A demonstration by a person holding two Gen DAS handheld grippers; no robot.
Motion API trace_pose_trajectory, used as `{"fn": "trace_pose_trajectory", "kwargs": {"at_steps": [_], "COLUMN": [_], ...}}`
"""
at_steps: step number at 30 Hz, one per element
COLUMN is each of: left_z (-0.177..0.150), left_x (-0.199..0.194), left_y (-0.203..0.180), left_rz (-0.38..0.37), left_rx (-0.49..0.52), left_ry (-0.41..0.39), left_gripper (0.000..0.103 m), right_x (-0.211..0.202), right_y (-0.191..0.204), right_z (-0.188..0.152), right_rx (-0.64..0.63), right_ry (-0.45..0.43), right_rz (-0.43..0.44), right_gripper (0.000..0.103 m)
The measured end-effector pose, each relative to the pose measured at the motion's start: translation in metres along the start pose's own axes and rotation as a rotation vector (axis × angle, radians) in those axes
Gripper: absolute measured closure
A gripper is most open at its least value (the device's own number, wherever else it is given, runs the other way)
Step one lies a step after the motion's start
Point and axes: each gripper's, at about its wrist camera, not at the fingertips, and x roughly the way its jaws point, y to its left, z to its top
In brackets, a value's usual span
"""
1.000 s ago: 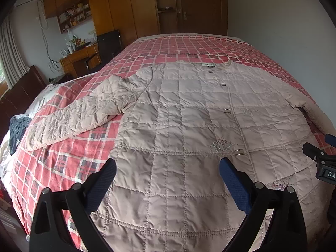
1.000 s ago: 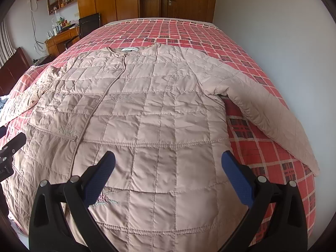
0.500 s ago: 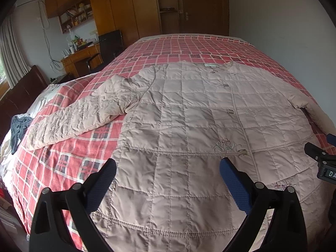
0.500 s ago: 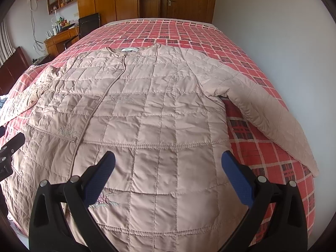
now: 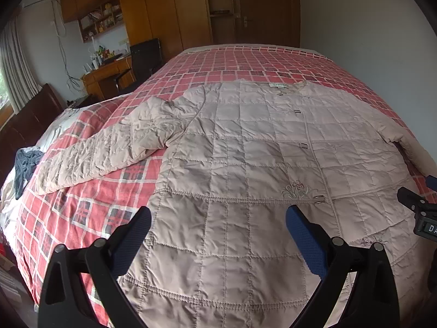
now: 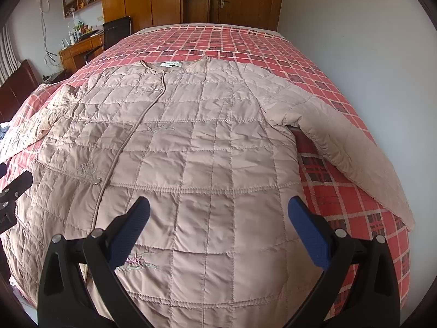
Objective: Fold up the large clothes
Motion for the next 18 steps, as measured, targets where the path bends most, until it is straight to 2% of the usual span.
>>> {"fn": "trace_pose_trajectory", "kwargs": {"at_steps": [18], "left_z": [-0.0003], "left_x": [-0.0001], "left_y": [0.0015], "left_rz": [0.003], "left_rx": [-0.001], "left_ry": [-0.003], "left_gripper": [0.004], "right_x": [0.0003], "right_y": [0.0002], "right_z": [0.0000], "right_rx": [0.007], "right_ry": [-0.005], "right_rz": [-0.002], "right_gripper": [0.003]}}
